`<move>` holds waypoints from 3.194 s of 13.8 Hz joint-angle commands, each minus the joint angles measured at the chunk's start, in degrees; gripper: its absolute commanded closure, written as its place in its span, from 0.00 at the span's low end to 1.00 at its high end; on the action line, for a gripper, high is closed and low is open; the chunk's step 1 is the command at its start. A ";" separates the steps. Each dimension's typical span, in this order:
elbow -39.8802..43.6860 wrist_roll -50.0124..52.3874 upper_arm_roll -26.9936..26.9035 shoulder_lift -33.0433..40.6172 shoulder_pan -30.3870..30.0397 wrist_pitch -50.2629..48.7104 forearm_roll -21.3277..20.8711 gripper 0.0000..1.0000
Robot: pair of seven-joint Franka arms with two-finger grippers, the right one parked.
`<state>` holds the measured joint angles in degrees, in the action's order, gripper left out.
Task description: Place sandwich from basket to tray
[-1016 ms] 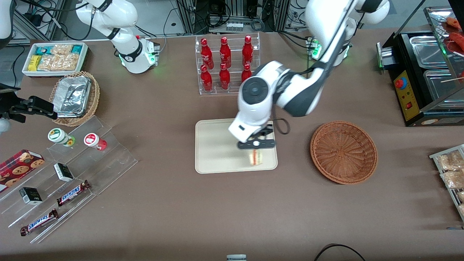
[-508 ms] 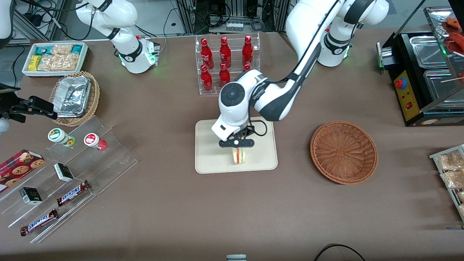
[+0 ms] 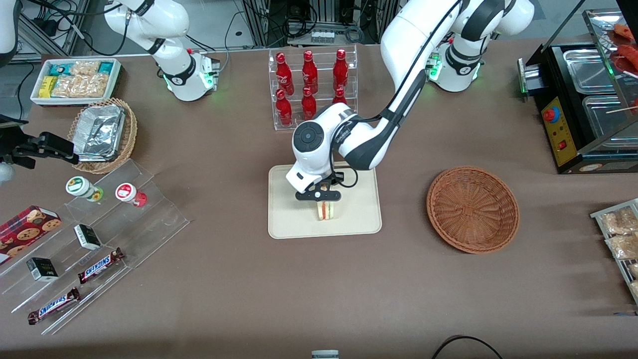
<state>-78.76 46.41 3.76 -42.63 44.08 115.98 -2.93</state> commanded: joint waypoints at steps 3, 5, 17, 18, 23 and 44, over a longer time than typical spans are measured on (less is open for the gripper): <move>1.50 0.62 -0.77 -1.40 1.18 -0.23 -0.58 0.27; 1.68 0.53 -0.85 -0.88 1.09 -0.41 -0.58 0.01; 1.59 5.19 -1.29 14.75 -5.92 -13.99 0.21 0.01; 1.59 4.84 -1.21 16.86 -7.51 -17.25 0.21 0.01; 1.50 -0.15 -1.38 25.30 -14.89 -27.46 -0.49 0.01; -14.67 -41.92 -1.29 46.06 -40.48 -34.16 2.40 0.00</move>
<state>-91.64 5.65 1.77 1.99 4.47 80.87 -1.49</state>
